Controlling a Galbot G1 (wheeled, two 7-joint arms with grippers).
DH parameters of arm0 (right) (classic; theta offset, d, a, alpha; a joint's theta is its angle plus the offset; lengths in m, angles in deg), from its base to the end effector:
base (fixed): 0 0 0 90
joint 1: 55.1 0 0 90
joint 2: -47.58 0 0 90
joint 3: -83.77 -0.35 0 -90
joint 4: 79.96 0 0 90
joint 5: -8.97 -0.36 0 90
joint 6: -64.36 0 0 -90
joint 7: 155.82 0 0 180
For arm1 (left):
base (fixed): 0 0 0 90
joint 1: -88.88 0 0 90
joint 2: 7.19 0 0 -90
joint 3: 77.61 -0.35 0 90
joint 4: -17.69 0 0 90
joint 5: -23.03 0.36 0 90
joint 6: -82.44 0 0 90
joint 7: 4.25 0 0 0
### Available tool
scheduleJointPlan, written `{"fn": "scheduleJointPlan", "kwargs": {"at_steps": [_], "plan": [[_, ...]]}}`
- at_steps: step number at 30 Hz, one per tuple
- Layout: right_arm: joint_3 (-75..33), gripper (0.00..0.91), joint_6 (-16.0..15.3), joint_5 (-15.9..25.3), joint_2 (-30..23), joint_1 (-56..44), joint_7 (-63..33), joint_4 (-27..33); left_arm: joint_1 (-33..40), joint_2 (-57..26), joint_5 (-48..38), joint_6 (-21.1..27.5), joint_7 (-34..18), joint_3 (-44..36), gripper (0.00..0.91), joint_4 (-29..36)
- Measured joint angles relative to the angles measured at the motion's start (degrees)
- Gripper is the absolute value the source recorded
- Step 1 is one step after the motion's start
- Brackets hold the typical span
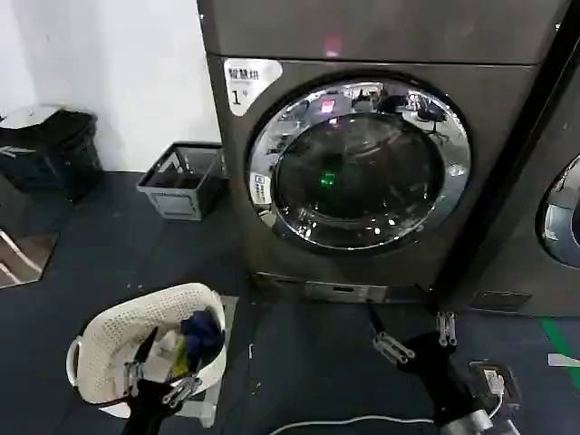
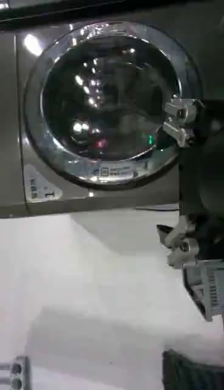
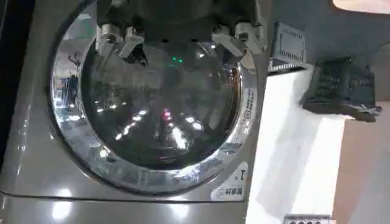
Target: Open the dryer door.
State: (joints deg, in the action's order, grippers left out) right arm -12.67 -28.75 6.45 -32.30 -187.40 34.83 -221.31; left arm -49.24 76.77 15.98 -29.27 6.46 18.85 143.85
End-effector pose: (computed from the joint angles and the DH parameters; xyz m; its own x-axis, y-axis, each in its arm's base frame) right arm 0.1226 -0.0369 -0.1972 -0.9676 -0.2410 -0.0752 -0.2247 0.9579 -0.1790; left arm 0.0935 0.0470 -0.3041 -0.9710 0.1703 -0.1679 0.1613 0.9847 0.0660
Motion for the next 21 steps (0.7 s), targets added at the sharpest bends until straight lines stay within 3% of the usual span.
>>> {"fn": "scheduleJointPlan", "kwargs": {"at_steps": [3, 8, 21], "plan": [[-0.57, 0.907, -3.0, -3.53, 0.87, 1.3, 1.48, 0.34, -0.11, 0.05, -0.35, 0.44, -0.29, -0.14, 0.907, 0.26], [-1.8, 0.907, -4.79, -8.36, 3.64, 5.49, 5.44, 2.59, 0.05, 0.09, -0.16, 0.78, -0.28, -0.09, 0.907, 0.37], [1.57, 0.907, -5.35, -18.1, 17.01, 23.72, 10.37, 16.51, 0.67, 0.21, 0.38, 3.04, 0.37, -0.06, 0.907, 1.19]]}}
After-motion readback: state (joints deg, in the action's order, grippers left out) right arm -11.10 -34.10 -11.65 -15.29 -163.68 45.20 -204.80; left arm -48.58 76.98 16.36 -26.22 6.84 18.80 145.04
